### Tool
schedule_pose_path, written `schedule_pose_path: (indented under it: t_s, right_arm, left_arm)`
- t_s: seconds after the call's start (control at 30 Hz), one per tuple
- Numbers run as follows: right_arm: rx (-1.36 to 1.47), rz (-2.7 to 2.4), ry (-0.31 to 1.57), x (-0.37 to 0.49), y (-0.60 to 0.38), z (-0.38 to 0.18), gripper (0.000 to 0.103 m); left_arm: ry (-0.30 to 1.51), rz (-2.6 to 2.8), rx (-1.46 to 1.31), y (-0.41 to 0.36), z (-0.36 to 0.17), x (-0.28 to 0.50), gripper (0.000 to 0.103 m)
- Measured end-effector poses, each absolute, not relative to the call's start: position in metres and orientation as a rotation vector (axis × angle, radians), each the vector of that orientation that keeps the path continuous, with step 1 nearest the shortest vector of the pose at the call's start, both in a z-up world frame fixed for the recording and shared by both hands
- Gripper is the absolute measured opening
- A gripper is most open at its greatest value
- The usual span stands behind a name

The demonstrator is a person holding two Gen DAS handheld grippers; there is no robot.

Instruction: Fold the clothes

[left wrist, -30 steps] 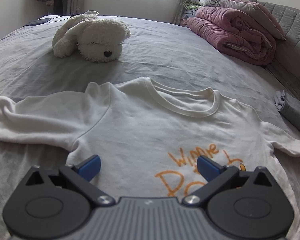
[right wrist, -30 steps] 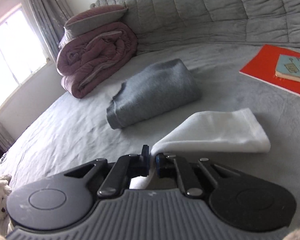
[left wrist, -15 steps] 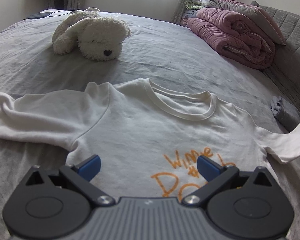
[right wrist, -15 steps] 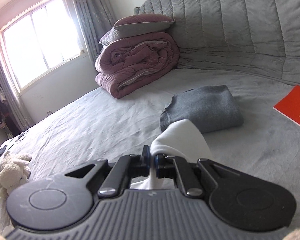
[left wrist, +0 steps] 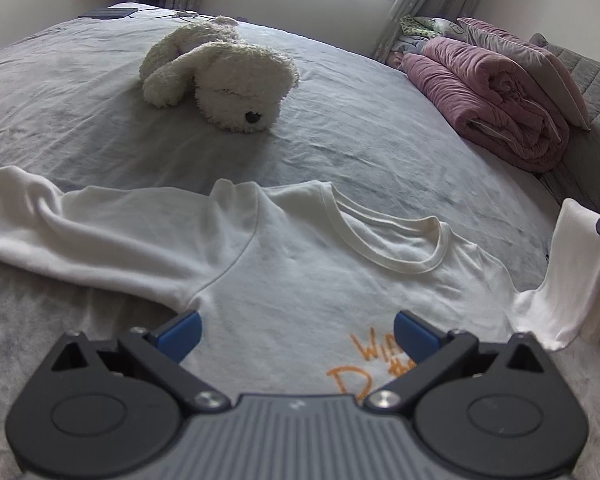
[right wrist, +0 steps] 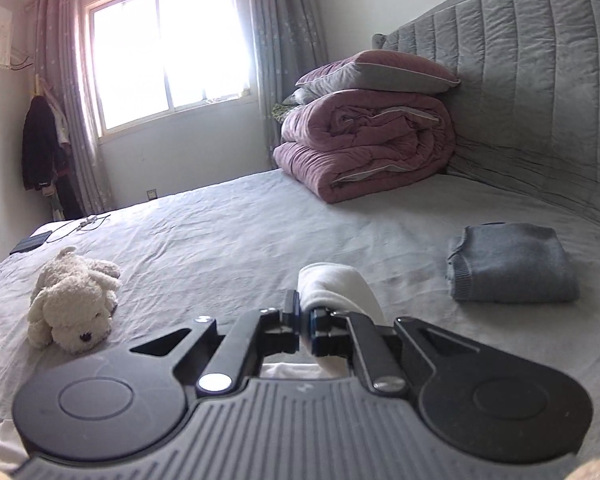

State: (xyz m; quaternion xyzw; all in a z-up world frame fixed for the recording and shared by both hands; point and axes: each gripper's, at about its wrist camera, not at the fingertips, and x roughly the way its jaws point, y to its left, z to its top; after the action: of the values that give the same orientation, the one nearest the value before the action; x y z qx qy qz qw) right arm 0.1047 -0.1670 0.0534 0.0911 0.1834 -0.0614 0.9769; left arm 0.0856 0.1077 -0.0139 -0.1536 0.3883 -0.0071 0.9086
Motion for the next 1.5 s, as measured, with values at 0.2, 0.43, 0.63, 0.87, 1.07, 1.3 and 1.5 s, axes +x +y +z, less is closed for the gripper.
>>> schedule_pose_path:
  t_s: [0.2, 0.43, 0.63, 0.87, 1.07, 1.3, 1.5]
  right_arm:
    - [0.115, -0.067, 0.43, 0.121, -0.122, 0.028, 0.007]
    - [0.034, -0.022, 0.566, 0.134, -0.075, -0.023, 0.007]
    - [-0.016, -0.022, 0.645, 0.133, -0.059, -0.064, 0.007]
    - [-0.034, 0.028, 0.657, 0.132, -0.061, -0.061, 0.016]
    - [0.129, 0.21, 0.707, 0.12, -0.092, -0.049, 0.068]
    - [0.197, 0.341, 0.803, 0.084, -0.133, -0.038, 0.068]
    - [0.313, 0.332, 0.859, 0.061, -0.184, -0.037, 0.068]
  left_arm:
    - [0.802, 0.01, -0.34, 0.117, -0.012, 0.087, 0.102]
    - [0.813, 0.018, -0.353, 0.121, -0.013, 0.089, 0.102]
    - [0.828, 0.023, -0.335, 0.119, -0.015, 0.09, 0.102]
    - [0.847, 0.022, -0.364, 0.123, -0.019, 0.092, 0.102]
    - [0.856, 0.022, -0.333, 0.117, -0.024, 0.094, 0.102]
    - [0.845, -0.003, -0.206, 0.096, -0.03, 0.091, 0.102]
    - [0.784, -0.083, -0.031, 0.064, -0.033, 0.081, 0.102]
